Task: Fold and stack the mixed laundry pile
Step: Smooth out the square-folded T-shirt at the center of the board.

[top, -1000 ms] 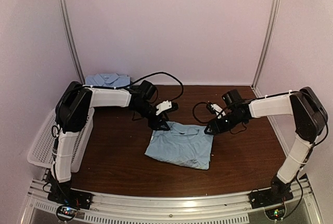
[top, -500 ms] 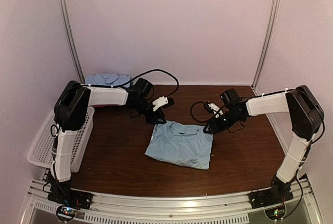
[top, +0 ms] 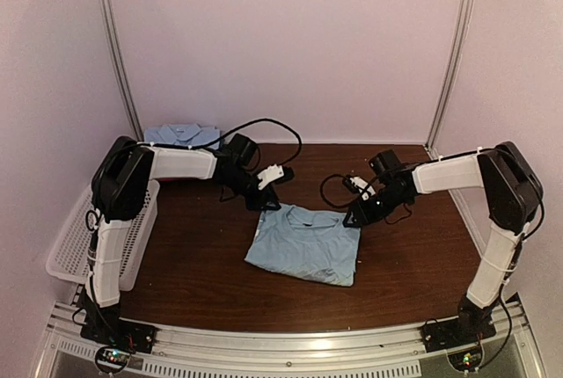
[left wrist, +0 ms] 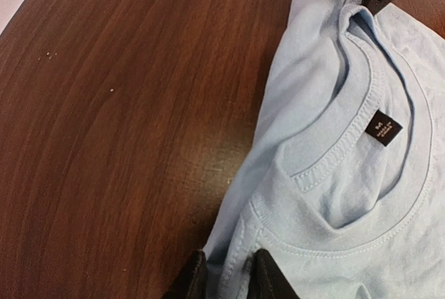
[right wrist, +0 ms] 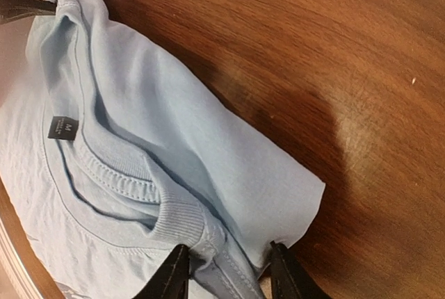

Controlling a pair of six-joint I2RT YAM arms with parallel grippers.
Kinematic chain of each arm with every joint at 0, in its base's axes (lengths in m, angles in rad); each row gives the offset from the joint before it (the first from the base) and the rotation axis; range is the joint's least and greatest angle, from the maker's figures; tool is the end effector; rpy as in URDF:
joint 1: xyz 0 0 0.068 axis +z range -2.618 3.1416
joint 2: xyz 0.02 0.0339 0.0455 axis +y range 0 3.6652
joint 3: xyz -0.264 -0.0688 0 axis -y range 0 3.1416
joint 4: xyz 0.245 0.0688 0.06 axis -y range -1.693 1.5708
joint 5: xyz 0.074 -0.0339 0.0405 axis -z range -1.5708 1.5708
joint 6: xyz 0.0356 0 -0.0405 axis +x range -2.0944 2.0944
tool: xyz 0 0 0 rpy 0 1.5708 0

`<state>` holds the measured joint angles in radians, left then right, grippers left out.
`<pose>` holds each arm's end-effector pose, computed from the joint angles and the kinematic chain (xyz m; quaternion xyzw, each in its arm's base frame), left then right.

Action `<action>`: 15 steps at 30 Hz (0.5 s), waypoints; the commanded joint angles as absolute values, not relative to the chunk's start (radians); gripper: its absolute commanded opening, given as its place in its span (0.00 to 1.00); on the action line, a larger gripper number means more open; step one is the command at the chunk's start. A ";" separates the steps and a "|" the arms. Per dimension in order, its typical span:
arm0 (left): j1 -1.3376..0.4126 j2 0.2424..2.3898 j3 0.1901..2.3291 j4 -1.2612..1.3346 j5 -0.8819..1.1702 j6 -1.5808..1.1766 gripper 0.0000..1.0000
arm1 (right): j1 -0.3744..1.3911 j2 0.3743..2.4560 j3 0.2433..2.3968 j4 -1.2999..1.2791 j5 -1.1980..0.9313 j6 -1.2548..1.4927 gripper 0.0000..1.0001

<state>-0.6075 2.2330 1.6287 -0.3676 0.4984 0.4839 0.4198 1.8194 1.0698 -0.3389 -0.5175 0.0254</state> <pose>0.3822 -0.2865 0.1449 0.5428 0.7537 -0.2529 0.2708 0.3159 0.1603 0.1534 -0.2438 0.9086 0.2933 0.1703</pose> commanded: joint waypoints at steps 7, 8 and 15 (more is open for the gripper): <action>-0.603 2.190 1.562 -0.334 0.507 0.461 0.00 | 0.414 1.831 1.122 -0.386 -0.500 0.015 0.12; -0.603 2.182 1.552 -0.326 0.503 0.458 0.00 | 0.414 1.827 1.127 -0.386 -0.499 0.017 0.07; -0.603 2.107 1.507 -0.312 0.471 0.433 0.00 | 0.433 1.774 1.167 -0.407 -0.489 0.027 0.00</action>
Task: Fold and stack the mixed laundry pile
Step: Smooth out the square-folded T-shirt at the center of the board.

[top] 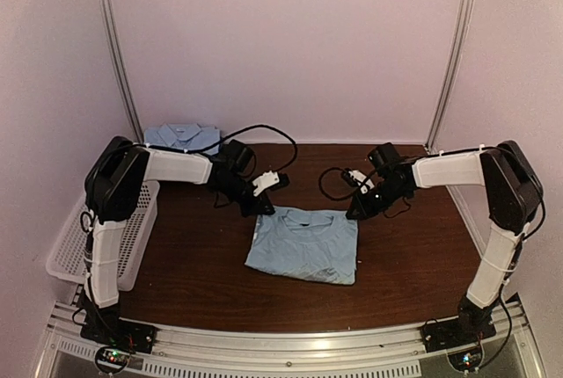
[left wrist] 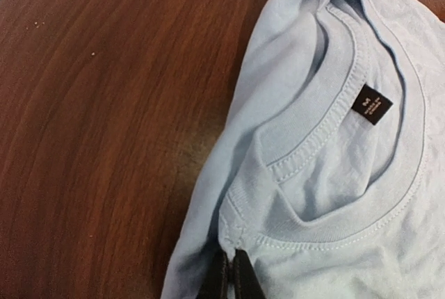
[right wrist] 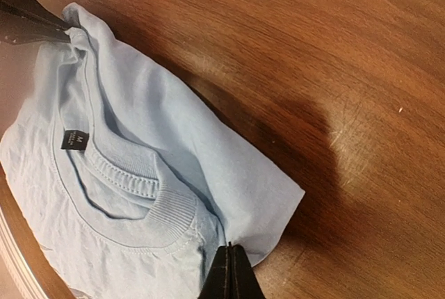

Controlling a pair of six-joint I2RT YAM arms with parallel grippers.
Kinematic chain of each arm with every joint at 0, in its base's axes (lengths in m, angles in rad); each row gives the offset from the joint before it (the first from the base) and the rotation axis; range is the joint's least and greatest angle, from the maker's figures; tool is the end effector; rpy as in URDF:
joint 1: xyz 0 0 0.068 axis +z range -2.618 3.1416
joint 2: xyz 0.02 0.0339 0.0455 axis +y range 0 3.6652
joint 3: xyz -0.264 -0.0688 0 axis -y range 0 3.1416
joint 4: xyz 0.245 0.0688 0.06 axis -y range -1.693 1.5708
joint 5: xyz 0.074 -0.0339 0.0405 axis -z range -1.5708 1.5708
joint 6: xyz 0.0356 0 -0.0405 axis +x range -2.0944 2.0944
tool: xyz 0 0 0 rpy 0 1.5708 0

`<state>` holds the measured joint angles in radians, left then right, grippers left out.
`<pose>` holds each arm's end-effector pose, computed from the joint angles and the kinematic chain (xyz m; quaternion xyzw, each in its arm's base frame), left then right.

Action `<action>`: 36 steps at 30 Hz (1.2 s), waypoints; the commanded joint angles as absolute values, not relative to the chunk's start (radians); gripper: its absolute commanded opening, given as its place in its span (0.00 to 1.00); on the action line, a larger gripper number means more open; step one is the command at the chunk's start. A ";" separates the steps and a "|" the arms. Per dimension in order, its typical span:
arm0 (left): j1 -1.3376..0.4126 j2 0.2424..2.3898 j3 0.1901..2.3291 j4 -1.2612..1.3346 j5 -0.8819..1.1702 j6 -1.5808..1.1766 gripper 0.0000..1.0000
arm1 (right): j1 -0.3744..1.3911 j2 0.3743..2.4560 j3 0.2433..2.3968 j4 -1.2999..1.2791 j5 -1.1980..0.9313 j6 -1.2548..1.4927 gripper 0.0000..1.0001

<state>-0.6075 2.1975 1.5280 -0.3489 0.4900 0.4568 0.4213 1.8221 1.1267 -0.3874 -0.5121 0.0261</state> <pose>0.3677 -0.2760 0.1326 0.5306 0.7707 -0.2526 0.2462 0.3227 0.1637 0.1655 -0.2443 0.9085 0.2915 0.1734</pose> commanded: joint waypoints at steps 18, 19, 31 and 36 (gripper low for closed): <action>-0.550 2.016 1.392 -0.298 0.432 0.402 0.00 | 0.446 1.830 1.282 -0.407 -0.432 0.023 0.00; -0.549 2.008 1.379 -0.287 0.436 0.397 0.00 | 0.446 1.835 1.287 -0.403 -0.436 0.024 0.00; -0.540 1.937 1.322 -0.222 0.437 0.356 0.00 | 0.446 1.787 1.308 -0.396 -0.440 0.026 0.00; -0.536 1.943 1.346 -0.232 0.417 0.356 0.00 | 0.445 1.808 1.324 -0.378 -0.424 0.024 0.00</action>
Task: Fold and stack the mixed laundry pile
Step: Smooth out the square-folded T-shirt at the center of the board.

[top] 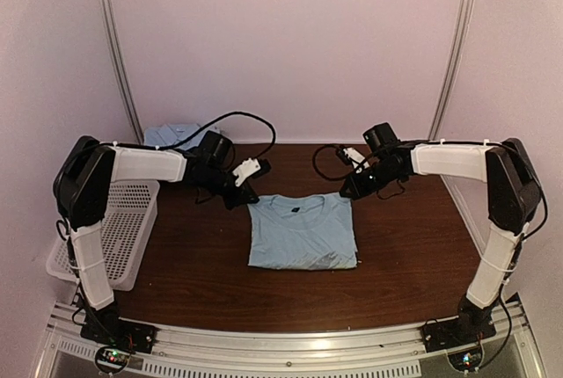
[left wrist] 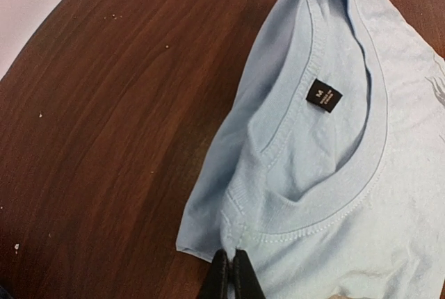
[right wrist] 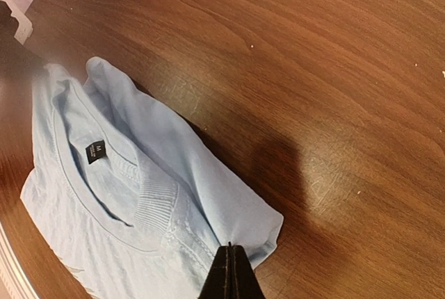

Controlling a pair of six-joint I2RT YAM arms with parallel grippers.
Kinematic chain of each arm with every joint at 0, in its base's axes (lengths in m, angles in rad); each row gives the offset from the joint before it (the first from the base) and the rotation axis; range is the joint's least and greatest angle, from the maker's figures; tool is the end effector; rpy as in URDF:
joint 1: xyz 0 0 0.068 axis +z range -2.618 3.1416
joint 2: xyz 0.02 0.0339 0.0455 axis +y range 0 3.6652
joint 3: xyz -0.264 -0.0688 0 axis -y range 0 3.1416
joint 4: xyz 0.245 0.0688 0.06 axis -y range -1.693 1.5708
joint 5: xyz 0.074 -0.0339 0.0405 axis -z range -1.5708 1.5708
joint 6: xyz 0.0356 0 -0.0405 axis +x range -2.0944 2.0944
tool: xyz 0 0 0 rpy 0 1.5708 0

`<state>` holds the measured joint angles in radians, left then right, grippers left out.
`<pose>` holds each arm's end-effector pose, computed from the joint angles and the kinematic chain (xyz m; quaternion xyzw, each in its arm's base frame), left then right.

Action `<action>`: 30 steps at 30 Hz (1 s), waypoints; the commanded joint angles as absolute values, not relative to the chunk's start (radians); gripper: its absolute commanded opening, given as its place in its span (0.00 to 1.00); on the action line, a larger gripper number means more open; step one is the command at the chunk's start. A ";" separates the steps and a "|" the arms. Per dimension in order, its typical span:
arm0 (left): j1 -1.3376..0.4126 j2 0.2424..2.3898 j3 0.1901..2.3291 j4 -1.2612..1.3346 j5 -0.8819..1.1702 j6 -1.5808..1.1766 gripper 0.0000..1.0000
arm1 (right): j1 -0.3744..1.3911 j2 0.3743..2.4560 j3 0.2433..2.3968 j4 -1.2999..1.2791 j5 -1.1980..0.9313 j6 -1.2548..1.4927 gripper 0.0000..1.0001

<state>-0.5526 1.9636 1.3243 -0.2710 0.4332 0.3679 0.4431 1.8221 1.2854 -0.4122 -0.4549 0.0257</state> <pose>0.3485 -0.2325 0.1754 0.4728 0.7968 -0.2316 0.2966 0.3444 0.1807 0.2094 -0.2597 0.8931 0.2780 0.2401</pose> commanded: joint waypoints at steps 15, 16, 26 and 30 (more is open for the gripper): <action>-0.495 2.106 1.404 -0.147 0.214 0.270 0.22 | 0.439 2.057 1.421 -0.286 -0.288 0.059 0.00; -0.495 2.095 1.396 -0.135 0.203 0.244 0.24 | 0.439 2.059 1.429 -0.290 -0.283 0.065 0.00; -0.497 1.802 1.083 0.051 0.268 -0.140 0.46 | 0.425 1.811 1.293 -0.292 -0.327 0.161 0.43; -0.500 1.802 1.015 0.099 0.368 -0.242 0.43 | 0.432 1.742 1.205 -0.246 -0.421 0.212 0.40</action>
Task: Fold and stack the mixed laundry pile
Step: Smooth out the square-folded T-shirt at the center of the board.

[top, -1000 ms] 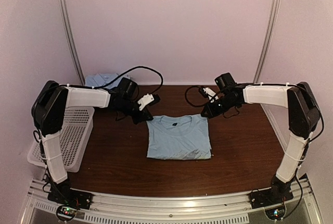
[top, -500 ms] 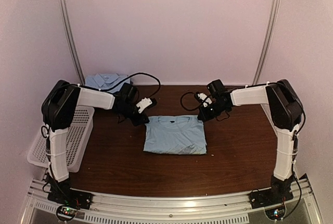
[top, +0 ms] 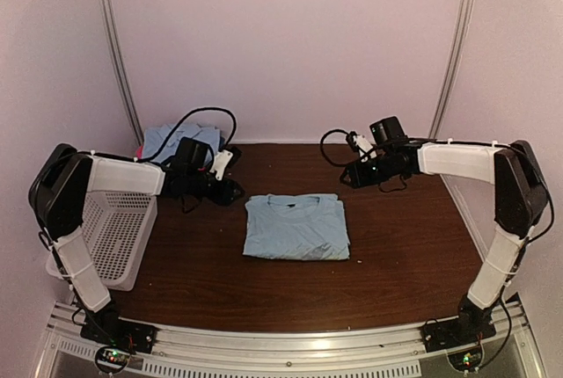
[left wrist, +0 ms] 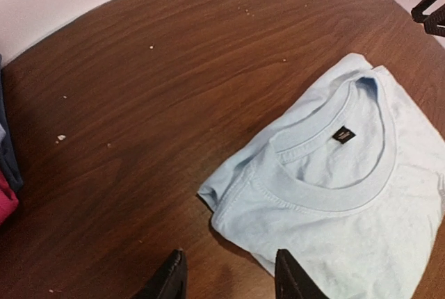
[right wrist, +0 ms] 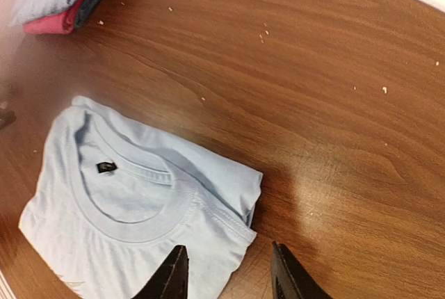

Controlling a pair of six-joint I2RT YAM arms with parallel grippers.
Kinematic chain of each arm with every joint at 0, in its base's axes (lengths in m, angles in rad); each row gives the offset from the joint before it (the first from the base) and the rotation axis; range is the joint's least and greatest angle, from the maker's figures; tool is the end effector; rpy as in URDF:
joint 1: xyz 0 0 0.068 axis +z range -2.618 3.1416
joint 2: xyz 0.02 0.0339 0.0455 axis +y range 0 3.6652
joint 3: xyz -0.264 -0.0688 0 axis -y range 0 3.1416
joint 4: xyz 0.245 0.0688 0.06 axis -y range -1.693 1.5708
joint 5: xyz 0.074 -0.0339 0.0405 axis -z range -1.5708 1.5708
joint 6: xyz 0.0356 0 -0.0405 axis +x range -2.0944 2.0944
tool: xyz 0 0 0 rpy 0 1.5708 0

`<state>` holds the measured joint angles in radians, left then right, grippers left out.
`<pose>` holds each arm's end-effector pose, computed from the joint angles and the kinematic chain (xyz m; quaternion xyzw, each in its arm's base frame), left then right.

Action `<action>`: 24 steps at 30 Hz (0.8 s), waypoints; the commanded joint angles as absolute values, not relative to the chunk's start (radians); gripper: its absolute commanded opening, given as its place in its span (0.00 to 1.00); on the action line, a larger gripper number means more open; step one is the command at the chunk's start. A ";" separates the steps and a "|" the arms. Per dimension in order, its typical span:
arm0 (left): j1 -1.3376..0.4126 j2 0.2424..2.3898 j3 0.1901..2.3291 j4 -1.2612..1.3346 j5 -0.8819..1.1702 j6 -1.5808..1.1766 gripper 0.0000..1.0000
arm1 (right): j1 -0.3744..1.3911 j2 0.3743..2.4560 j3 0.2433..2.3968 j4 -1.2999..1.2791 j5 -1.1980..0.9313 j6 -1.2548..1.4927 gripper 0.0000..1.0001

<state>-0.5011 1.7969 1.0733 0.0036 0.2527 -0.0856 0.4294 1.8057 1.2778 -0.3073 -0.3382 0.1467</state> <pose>0.3326 -0.1923 0.1820 0.2373 0.8735 -0.2283 0.3587 0.3547 0.1754 0.2189 -0.1895 0.9021 0.2513 0.2952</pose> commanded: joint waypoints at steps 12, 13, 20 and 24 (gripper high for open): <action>-0.534 1.912 0.986 0.185 0.496 -0.350 0.33 | 0.503 1.885 1.141 -0.104 -0.495 0.288 0.34; -0.534 1.919 0.986 0.184 0.497 -0.353 0.32 | 0.504 1.899 1.144 -0.101 -0.492 0.287 0.34; -0.535 1.940 0.984 0.211 0.548 -0.371 0.08 | 0.504 1.986 1.163 -0.121 -0.436 0.273 0.32; -0.528 1.928 0.977 0.164 0.496 -0.370 0.00 | 0.491 2.014 1.170 -0.141 -0.394 0.265 0.32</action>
<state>-0.5320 1.9354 0.9882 0.1505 0.5129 -0.3618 0.5034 1.9686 1.1576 -0.1139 -0.4652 0.2695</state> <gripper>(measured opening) 0.009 0.322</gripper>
